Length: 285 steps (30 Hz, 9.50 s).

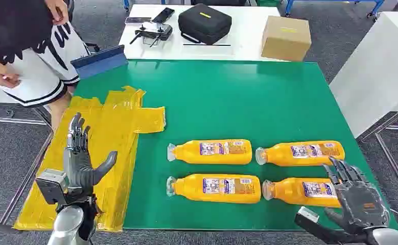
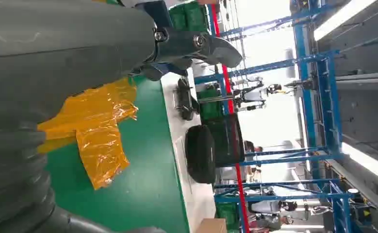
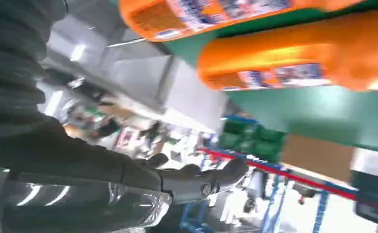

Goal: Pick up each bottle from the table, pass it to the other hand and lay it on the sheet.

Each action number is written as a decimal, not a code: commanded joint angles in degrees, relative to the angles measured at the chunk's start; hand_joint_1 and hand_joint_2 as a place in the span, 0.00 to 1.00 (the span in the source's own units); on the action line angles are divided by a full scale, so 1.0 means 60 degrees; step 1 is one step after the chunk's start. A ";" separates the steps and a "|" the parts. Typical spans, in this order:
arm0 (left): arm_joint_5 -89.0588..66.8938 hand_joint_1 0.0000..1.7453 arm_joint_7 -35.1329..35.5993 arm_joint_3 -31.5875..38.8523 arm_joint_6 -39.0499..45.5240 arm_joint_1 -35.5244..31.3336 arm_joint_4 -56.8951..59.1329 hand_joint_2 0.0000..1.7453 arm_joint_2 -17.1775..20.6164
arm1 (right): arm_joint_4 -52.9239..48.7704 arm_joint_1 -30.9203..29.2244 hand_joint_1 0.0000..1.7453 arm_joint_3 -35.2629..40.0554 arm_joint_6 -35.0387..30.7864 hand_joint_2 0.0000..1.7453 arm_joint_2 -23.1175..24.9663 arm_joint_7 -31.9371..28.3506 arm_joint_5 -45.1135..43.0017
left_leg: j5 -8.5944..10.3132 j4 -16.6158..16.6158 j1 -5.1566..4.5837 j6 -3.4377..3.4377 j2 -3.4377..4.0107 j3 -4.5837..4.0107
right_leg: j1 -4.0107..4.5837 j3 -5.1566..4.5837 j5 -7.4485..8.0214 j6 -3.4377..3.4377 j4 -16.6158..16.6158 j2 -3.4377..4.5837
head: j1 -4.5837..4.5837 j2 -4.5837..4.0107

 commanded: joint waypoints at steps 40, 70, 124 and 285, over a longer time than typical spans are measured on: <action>0.0138 0.00 0.0108 0.0465 -0.0144 -0.0535 0.1283 1.00 -0.0199 | 0.3878 -0.1456 0.00 -0.0049 0.0923 1.00 -0.0407 -0.0214 0.0096 | -0.0029 -0.0004 0.0030 -0.0061 0.0011 0.0071 | 0.0032 0.0085 -0.0017 -0.0042 -0.0027 0.0005 | 0.0000 0.0000; 0.0231 0.00 0.0095 0.0466 -0.0117 -0.0792 0.1812 1.00 -0.0248 | 0.5570 -0.2415 0.00 0.1047 0.1162 1.00 -0.0865 -0.0073 -0.0312 | -0.0027 -0.0002 0.0032 -0.0061 0.0011 0.0075 | 0.0034 0.0094 -0.0015 -0.0042 -0.0030 0.0005 | 0.0000 0.0000; 0.0296 0.00 0.0236 0.0692 0.0012 -0.0528 0.1578 1.00 -0.0344 | 0.4251 -0.2243 1.00 0.1821 0.0532 1.00 -0.0705 0.0116 -0.0352 | -0.0010 -0.0002 0.0016 -0.0030 0.0012 0.0057 | 0.0018 0.0068 -0.0007 -0.0024 -0.0011 0.0007 | 0.0003 0.0000; 0.1439 1.00 0.2871 -0.3154 -0.1642 -0.2608 0.1594 1.00 0.0197 | 1.2716 -1.0193 1.00 1.0530 -0.3624 1.00 0.6295 -0.2328 -0.8754 | 0.0018 0.0010 0.0031 -0.0044 0.0010 0.0028 | 0.0025 0.0038 0.0004 -0.0048 0.0016 -0.0003 | 0.0004 0.0000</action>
